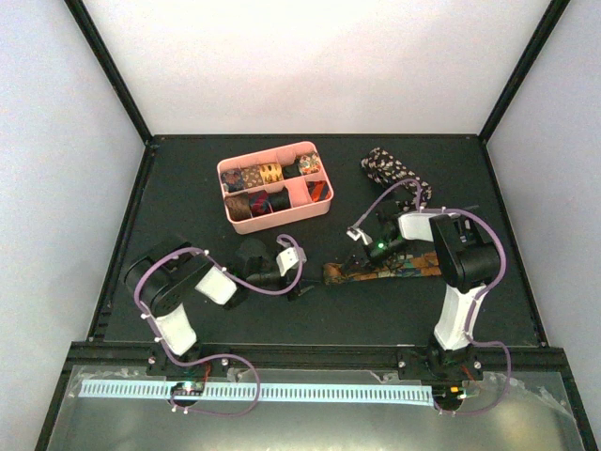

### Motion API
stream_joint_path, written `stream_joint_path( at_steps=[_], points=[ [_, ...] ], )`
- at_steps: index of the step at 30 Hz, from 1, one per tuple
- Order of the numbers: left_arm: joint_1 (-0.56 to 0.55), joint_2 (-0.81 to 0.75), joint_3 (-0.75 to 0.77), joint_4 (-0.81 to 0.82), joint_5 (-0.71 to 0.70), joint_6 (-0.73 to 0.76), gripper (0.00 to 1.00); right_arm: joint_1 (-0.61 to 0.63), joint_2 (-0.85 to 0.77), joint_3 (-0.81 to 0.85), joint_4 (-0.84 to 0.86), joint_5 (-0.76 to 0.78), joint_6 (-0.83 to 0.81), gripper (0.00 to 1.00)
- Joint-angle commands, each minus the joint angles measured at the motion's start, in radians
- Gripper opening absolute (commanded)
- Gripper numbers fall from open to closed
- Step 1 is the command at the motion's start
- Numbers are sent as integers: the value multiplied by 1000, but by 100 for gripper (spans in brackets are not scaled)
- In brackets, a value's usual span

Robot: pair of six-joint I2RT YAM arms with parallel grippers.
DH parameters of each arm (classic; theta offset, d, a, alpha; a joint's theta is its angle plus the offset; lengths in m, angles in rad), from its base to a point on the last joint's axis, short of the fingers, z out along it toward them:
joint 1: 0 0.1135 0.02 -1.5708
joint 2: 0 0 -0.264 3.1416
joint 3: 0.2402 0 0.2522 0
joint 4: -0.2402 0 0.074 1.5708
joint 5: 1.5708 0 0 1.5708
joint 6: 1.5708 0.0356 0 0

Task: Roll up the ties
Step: Roll the tie at the center of the board.

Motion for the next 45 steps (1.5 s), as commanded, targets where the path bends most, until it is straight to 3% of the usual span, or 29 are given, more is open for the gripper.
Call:
stream_joint_path(
  at_steps=[1,16,18,22,25,30,40,45],
  points=[
    [-26,71,43,94,46,-4,91,-33,6,-40,-68,165,-16,1],
    [-84,286,189,157,35,-18,86,-10,70,-26,-22,163,-10,2],
    [-93,309,208,169,17,-25,83,-9,67,-26,-5,157,-4,2],
    [-136,285,244,21,-81,56,73,-7,73,-12,-2,141,-3,2],
    [-146,246,233,-55,-123,111,58,-6,73,-6,3,137,-6,3],
    [-148,180,261,-324,-192,185,39,-11,46,20,-31,118,-27,14],
    [-154,112,284,-577,-269,273,36,-27,-169,40,-141,82,-128,53],
    [-161,119,302,-614,-272,282,36,38,-142,37,-111,63,-88,56]
  ],
)
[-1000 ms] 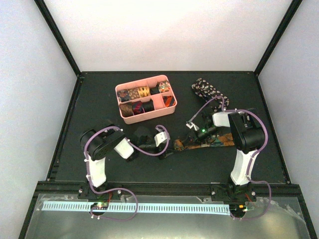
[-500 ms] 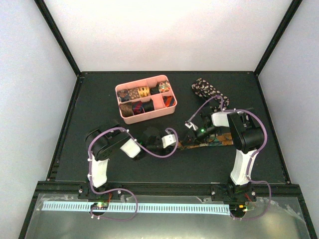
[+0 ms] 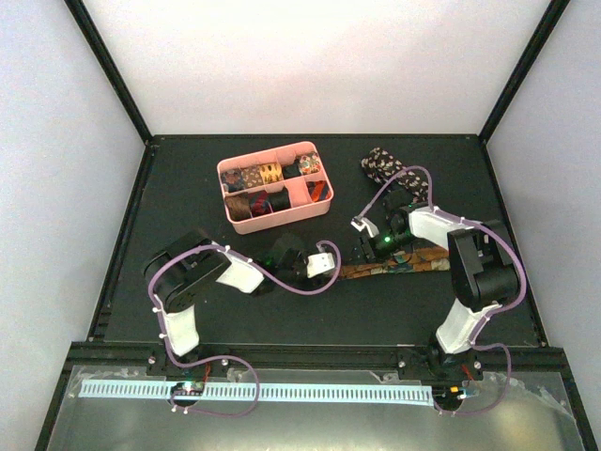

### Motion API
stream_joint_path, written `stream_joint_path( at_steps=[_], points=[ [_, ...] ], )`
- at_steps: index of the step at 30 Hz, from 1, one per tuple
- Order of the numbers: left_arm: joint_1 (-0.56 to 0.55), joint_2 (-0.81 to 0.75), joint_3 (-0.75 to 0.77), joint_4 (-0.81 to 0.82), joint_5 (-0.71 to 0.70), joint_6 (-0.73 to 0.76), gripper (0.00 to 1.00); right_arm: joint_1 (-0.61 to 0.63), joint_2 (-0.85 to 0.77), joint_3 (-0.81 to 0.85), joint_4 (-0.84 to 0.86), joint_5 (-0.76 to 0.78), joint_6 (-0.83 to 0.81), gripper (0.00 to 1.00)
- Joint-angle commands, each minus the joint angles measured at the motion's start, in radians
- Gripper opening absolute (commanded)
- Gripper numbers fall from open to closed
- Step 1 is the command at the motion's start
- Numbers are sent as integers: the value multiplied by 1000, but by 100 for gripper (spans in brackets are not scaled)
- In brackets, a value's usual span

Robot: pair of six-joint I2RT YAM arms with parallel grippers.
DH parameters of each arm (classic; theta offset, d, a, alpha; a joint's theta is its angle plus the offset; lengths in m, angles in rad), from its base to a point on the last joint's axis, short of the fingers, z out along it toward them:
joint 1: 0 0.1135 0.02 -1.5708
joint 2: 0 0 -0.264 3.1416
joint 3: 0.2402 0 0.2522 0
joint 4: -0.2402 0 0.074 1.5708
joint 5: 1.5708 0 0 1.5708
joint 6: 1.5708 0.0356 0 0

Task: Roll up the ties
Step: Roll the tie at the center of the board.

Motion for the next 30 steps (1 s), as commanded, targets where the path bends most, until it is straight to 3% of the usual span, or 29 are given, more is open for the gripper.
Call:
stream_joint_path(
  at_steps=[1,6,10,12,15,20,23,29,30],
  points=[
    [-7,14,11,-167,-64,37,37,68,38,18,9,-18,23,56],
    [-9,17,12,-177,-65,36,37,98,98,58,44,24,62,49],
    [-10,21,13,-178,-64,33,37,97,119,67,44,77,55,11],
    [-10,21,13,-181,-63,30,38,96,119,58,37,98,47,2],
    [-9,18,12,-170,-53,30,43,79,127,45,18,125,42,2],
    [9,-19,11,-87,-17,2,72,46,152,27,-3,168,45,2],
    [33,-110,-33,41,16,-46,97,35,157,19,-4,197,48,2],
    [110,-226,-73,172,37,-164,99,30,164,22,-25,230,48,2],
    [134,-231,-55,140,106,-169,99,29,162,20,-25,232,50,2]
  ],
)
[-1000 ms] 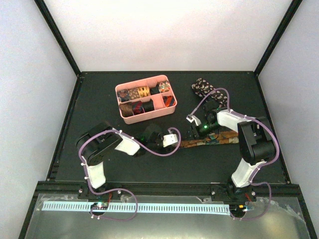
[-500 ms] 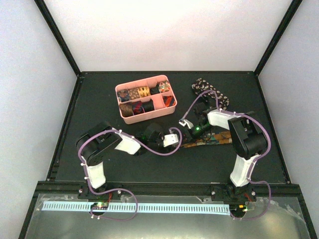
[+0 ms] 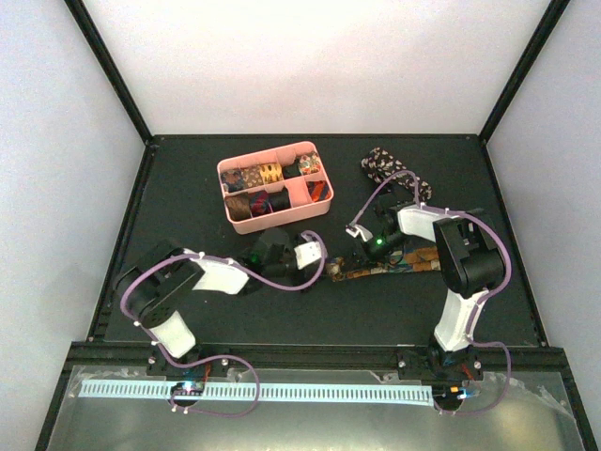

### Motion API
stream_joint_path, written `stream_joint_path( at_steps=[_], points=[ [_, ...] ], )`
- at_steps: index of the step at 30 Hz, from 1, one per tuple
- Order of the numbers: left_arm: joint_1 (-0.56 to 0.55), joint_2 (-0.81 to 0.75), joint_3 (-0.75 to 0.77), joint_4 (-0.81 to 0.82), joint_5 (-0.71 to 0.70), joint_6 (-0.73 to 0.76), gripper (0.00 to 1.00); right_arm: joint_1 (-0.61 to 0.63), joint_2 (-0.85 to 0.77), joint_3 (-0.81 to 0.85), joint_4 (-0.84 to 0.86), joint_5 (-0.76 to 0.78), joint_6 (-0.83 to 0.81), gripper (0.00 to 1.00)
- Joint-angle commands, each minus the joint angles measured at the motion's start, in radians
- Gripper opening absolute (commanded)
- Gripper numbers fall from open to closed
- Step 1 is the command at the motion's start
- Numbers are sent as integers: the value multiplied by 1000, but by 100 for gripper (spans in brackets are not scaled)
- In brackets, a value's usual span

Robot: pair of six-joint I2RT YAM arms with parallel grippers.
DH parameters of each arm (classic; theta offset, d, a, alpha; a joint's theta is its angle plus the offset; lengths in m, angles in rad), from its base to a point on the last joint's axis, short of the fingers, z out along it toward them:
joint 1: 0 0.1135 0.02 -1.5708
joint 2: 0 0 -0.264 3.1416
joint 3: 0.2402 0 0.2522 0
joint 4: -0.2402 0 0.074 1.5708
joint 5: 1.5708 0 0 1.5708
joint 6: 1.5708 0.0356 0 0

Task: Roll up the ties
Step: Roll the tie at the center of the board.

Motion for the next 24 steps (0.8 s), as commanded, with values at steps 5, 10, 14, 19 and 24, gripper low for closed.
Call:
stream_joint_path(
  at_steps=[5,10,14,19,24],
  points=[
    [144,-16,72,-26,365,-113,99,0,38,-22,-18,177,9,2],
    [137,17,-45,188,343,-159,99,12,115,-30,30,108,37,2],
    [148,50,-107,314,347,-207,99,58,145,-11,91,19,73,1],
    [143,118,-177,484,360,-216,99,59,134,-30,82,61,60,2],
    [94,177,-161,549,303,-205,98,51,148,-33,81,78,63,2]
  ],
)
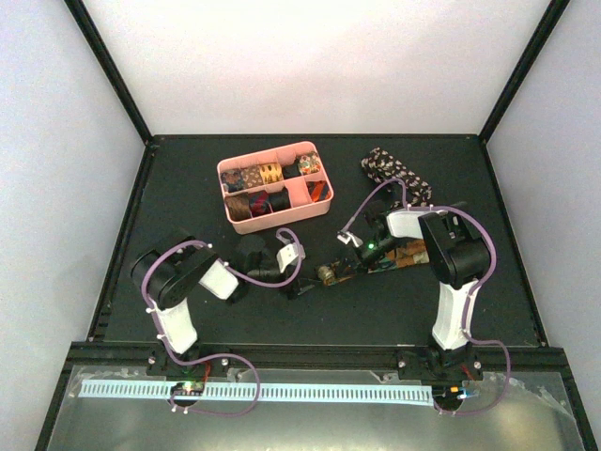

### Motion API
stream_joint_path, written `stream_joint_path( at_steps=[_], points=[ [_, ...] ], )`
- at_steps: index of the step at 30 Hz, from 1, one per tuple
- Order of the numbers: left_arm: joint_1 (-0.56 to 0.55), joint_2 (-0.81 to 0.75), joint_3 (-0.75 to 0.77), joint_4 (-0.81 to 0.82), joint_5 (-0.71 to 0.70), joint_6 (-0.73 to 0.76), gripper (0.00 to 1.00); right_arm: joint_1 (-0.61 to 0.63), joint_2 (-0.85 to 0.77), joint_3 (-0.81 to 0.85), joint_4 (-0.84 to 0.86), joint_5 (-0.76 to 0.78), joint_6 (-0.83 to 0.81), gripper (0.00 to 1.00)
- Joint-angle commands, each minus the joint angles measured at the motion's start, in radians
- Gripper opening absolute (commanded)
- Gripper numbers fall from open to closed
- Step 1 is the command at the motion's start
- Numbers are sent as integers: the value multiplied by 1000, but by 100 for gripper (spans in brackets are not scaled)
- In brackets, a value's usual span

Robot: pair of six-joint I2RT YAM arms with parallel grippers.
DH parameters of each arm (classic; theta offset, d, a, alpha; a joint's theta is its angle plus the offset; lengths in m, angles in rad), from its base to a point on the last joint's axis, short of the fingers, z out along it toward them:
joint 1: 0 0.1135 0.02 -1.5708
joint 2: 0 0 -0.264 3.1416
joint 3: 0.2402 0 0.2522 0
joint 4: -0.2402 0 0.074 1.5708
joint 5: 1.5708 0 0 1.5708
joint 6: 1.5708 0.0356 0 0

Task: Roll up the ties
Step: Roll the tie at the center of the board.

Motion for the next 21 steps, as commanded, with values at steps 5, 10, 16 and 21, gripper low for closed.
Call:
stream_joint_path(
  at_steps=[5,10,16,21],
  points=[
    [-115,86,52,137,-118,14,92,-4,51,-35,16,180,12,2],
    [-124,128,93,90,-169,10,85,-9,47,-46,24,173,15,2],
    [-150,142,134,7,-180,64,59,-13,39,-50,34,148,19,2],
    [-163,134,216,-245,-212,166,45,-22,-4,-67,65,126,38,2]
  ],
)
